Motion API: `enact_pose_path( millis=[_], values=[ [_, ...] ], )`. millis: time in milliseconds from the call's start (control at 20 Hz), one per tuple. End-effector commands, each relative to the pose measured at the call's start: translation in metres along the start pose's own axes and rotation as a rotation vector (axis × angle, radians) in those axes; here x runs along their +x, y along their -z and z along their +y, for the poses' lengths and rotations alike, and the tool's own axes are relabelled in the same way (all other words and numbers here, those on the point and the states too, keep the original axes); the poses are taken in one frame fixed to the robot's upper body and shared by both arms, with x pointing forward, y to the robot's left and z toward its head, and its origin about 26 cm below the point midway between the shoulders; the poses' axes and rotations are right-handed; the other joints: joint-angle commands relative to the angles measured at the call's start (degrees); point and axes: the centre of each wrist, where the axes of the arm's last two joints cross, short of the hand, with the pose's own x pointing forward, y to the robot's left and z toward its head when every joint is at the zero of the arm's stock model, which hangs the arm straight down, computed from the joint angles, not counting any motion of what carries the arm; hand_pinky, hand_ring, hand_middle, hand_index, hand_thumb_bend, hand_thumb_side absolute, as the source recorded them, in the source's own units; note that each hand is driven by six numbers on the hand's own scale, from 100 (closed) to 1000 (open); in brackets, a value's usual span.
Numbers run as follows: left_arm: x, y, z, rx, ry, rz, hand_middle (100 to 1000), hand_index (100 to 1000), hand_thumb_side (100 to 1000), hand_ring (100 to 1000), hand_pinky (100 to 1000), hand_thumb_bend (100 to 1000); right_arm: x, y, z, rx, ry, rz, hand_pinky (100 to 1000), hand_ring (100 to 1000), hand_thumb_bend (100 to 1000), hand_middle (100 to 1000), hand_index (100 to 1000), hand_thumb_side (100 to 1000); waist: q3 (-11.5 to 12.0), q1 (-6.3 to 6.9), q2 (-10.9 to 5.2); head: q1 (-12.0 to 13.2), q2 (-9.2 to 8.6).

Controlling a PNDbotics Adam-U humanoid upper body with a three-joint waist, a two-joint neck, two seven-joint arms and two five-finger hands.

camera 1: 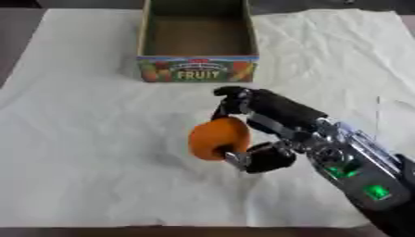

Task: Pick up objects on the table and place them in the box.

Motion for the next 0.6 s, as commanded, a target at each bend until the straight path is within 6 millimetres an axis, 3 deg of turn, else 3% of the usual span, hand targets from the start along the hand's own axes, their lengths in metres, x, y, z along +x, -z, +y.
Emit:
enact_pose_path(
  millis=[50, 600],
  values=[
    [0.005, 0.003, 0.003, 0.007, 0.004, -0.021, 618, 788, 666, 370, 325, 100, -0.001, -0.002, -0.026, -0.116, -0.029, -0.001, 922, 958, 100, 410, 669, 103, 0.19, 0.16, -0.68, 0.11, -1.11],
    [0.006, 0.004, 0.0, -0.006, -0.005, -0.031, 618, 787, 665, 367, 324, 100, -0.001, -0.006, -0.1, -0.404, -0.134, 0.046, 907, 923, 100, 400, 650, 107, 2.82, -0.06, 0.53, -0.63, -3.03]
  ],
)
